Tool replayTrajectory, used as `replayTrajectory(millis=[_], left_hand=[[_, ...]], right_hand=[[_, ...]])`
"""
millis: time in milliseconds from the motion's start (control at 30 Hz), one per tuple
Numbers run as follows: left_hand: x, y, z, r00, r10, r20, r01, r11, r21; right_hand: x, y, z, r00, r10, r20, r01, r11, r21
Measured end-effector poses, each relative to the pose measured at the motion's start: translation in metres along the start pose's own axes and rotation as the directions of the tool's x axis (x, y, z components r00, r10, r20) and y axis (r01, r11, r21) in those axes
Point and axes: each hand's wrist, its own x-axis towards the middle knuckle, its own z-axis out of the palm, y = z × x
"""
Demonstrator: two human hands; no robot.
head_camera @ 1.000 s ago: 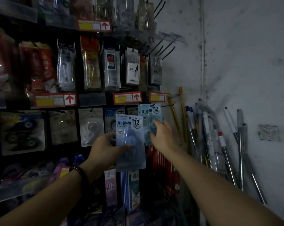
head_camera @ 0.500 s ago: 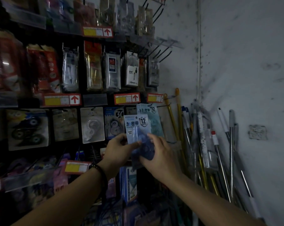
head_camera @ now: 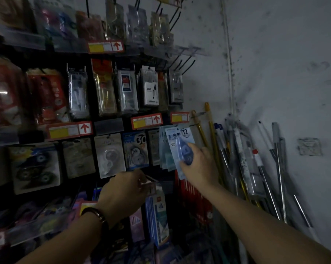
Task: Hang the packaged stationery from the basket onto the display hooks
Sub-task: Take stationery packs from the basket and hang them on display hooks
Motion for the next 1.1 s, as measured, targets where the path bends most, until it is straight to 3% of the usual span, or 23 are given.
replayTrajectory(millis=[100,400,967,1100], left_hand=[[0.001,-0.006,-0.002,1.0,0.029,-0.007,-0.029,0.994,0.105],[0.004,-0.012,0.011,0.993,0.117,-0.03,-0.109,0.976,0.188],[0.001,-0.015,0.016,0.984,0.161,-0.079,-0.145,0.974,0.173],[0.003,-0.015,0.018,0.981,0.175,-0.085,-0.16,0.973,0.166]], right_hand=[[0.012,-0.002,0.008,1.0,-0.028,0.004,0.028,0.999,-0.027],[0.026,0.001,0.02,0.999,-0.039,-0.007,0.038,0.999,-0.026],[0.031,0.012,0.011,0.994,-0.097,-0.059,0.092,0.992,-0.084],[0.037,0.01,0.019,0.995,-0.085,0.048,0.09,0.988,-0.124]])
